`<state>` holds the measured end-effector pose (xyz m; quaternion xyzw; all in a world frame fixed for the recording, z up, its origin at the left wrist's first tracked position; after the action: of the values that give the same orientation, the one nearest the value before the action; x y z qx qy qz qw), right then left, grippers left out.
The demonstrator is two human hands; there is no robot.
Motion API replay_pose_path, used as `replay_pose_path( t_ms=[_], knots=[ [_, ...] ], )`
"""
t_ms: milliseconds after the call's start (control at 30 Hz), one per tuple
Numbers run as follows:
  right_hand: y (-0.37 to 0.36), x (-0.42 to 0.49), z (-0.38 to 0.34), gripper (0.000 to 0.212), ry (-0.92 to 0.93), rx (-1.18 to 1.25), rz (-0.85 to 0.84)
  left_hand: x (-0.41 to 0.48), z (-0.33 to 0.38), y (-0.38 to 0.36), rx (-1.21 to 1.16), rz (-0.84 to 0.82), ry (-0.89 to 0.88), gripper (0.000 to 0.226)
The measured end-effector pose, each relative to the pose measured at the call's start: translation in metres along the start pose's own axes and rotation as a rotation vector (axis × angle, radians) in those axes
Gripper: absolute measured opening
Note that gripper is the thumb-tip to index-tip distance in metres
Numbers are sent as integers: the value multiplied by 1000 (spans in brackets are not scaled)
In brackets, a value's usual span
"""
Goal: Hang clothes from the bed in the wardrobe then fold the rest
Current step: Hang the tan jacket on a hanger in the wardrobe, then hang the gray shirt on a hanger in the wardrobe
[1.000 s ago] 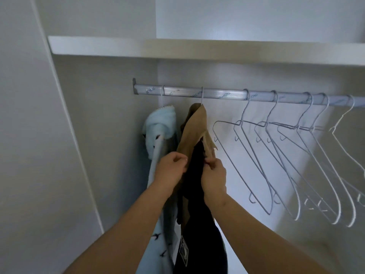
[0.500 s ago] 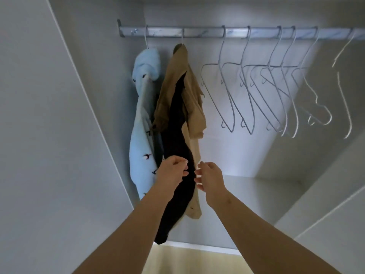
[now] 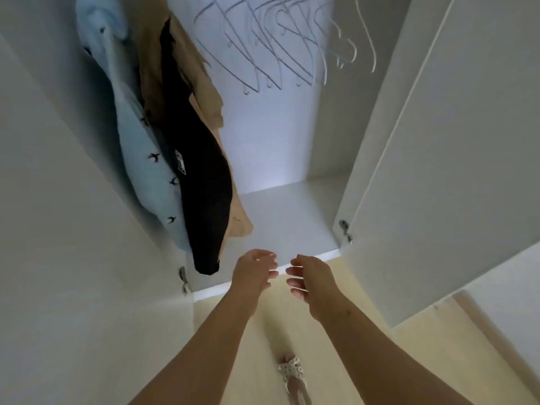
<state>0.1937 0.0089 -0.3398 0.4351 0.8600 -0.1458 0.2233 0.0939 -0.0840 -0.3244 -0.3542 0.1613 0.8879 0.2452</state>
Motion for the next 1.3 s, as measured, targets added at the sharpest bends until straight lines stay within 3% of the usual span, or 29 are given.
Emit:
replay_pose_path(
  t_ms=[300,567,867,1033,1300],
  knots=[
    [137,-158,139,17,-178,106,385,-106,-157,-81,343,-326,104,9],
    [276,-312,199,14,-80,294,722,-248,-249,-211,720,-667,-101,12],
    [424,-596,358,11,-89,602,1218,-492,-486,-303,1107,-1071,-135,18],
    [474,-727,447,19,-87,747,1434,-594,-605,-317,1259,-1171,-99,18],
    [526,-822,516,15,-122,939,1563,-683,-700,-353,1400,-1234,-99,17]
  ],
)
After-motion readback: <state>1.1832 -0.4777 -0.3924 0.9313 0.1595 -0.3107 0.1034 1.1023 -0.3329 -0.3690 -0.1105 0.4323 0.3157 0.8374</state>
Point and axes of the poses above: each hand's wrist, its own x-axis towards the middle knuckle, its own y-axis out of the back of the hand, z = x × y, the point moved 9 cm from there along x, towards the middle knuckle, and after that the axes turned 12 degrees about y, right-handed, at the moved point
